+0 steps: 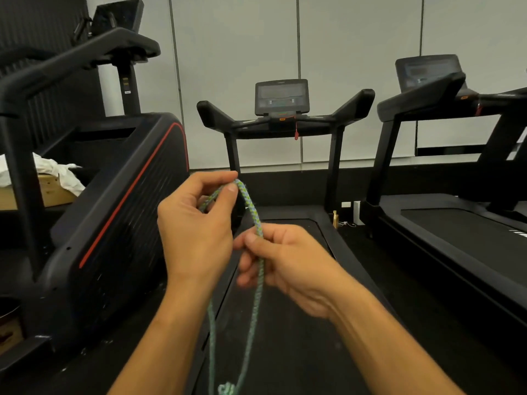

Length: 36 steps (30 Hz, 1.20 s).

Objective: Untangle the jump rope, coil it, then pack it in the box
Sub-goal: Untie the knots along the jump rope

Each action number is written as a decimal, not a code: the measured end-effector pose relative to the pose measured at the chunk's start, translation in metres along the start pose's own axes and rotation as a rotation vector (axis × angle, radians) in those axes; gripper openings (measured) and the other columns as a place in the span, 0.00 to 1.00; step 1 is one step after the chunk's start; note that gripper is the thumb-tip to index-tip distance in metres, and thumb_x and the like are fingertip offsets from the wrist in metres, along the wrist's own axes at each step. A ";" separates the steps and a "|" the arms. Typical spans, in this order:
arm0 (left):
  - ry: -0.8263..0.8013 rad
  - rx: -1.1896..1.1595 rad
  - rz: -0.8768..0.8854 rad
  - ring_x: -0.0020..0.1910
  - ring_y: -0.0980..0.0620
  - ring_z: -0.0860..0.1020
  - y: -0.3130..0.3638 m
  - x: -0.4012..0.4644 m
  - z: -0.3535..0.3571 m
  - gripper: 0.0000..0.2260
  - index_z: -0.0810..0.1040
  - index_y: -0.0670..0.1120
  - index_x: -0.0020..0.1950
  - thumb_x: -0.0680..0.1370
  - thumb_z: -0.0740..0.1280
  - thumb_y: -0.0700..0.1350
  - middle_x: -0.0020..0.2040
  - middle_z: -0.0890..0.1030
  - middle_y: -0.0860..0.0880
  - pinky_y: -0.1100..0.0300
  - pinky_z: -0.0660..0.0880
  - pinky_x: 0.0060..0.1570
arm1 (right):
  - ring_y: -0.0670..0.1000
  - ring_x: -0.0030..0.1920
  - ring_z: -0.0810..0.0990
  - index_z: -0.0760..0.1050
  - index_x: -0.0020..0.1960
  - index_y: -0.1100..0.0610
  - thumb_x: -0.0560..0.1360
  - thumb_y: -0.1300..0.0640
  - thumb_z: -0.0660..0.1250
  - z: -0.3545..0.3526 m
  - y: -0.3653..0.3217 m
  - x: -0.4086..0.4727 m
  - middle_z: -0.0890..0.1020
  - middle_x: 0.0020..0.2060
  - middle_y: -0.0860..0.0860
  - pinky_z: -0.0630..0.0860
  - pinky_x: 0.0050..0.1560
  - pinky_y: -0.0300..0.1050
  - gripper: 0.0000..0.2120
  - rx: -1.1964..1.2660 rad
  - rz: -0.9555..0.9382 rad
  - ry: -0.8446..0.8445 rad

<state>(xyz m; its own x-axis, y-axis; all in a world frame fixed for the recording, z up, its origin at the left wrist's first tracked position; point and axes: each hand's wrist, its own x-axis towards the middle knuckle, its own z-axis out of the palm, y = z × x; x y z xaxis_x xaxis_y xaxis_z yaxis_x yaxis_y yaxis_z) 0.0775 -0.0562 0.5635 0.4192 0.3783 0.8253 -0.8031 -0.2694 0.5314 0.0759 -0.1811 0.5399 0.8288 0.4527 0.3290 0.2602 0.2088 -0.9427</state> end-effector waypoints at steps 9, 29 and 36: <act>-0.298 0.067 -0.168 0.35 0.54 0.77 -0.012 0.001 -0.007 0.03 0.86 0.53 0.47 0.78 0.72 0.45 0.36 0.83 0.46 0.53 0.76 0.40 | 0.45 0.24 0.58 0.75 0.51 0.62 0.84 0.56 0.55 -0.021 -0.017 -0.006 0.65 0.27 0.49 0.56 0.29 0.42 0.13 -0.056 -0.118 0.147; -0.013 0.192 -0.254 0.39 0.50 0.77 -0.017 0.008 -0.013 0.10 0.79 0.51 0.41 0.82 0.65 0.47 0.36 0.78 0.51 0.41 0.80 0.48 | 0.47 0.25 0.64 0.84 0.47 0.61 0.79 0.57 0.66 -0.061 -0.039 -0.026 0.71 0.27 0.51 0.64 0.27 0.41 0.11 -0.319 -0.157 0.178; -0.183 0.052 -0.334 0.38 0.53 0.81 -0.009 0.003 -0.004 0.07 0.77 0.50 0.50 0.84 0.60 0.44 0.43 0.84 0.48 0.65 0.74 0.38 | 0.48 0.27 0.74 0.84 0.47 0.65 0.77 0.63 0.68 -0.058 -0.036 -0.022 0.78 0.29 0.54 0.74 0.30 0.40 0.07 -0.141 -0.189 0.207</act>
<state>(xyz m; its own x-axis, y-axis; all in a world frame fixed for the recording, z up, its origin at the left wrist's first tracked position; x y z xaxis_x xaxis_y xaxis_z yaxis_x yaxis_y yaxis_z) 0.0846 -0.0487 0.5602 0.7269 0.2897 0.6227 -0.5887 -0.2041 0.7822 0.0769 -0.2485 0.5633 0.8387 0.2278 0.4946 0.4734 0.1439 -0.8690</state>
